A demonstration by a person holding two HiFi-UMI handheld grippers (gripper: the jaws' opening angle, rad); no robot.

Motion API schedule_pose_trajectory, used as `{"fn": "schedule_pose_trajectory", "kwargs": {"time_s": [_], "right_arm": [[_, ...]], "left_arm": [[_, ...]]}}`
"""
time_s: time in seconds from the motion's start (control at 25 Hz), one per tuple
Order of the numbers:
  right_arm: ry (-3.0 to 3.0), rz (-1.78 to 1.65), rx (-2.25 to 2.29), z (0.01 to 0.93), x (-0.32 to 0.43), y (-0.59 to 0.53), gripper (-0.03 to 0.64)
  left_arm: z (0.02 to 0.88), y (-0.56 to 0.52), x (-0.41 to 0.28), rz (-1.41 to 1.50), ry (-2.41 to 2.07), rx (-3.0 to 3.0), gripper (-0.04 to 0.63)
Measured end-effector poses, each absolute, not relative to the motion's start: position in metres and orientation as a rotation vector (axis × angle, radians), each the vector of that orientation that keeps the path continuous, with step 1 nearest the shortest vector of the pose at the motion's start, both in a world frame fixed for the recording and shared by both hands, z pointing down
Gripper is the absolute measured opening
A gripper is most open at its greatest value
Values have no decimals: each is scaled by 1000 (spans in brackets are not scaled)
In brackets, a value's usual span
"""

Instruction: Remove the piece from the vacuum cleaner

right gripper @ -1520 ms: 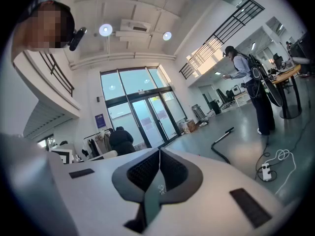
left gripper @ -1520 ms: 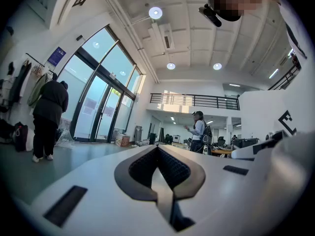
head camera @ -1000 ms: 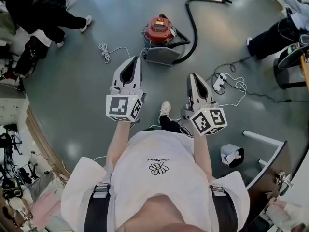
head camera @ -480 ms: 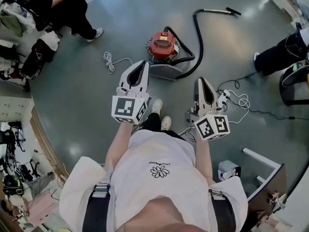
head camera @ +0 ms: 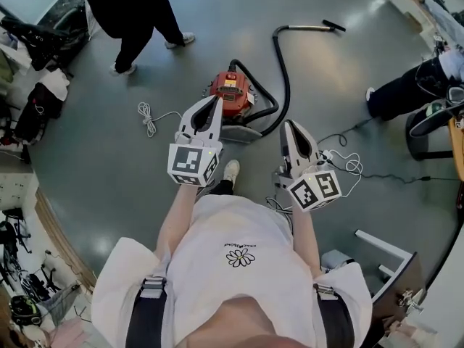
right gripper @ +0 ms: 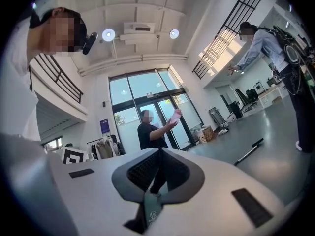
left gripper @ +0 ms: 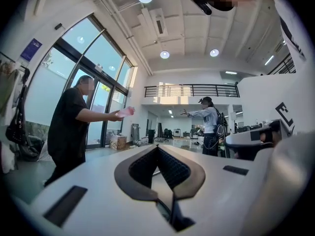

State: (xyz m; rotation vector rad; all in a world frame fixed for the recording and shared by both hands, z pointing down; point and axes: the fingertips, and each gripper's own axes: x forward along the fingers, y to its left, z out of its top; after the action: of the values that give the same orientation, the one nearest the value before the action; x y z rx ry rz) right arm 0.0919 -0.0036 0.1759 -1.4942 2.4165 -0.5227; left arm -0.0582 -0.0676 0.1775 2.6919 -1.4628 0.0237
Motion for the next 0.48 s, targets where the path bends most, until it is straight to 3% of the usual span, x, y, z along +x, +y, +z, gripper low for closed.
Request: {"fn": "schedule_pose_trajectory", "kwargs": {"time_s": [0.2, 0.48], "right_arm": [[2405, -558, -1496, 186, 86, -71, 14], [2611, -627, -1440, 274, 89, -113, 15]], "left_arm": [[216, -143, -54, 193, -1348, 2711, 5], [387, -197, -28, 881, -1031, 2695, 5]]}}
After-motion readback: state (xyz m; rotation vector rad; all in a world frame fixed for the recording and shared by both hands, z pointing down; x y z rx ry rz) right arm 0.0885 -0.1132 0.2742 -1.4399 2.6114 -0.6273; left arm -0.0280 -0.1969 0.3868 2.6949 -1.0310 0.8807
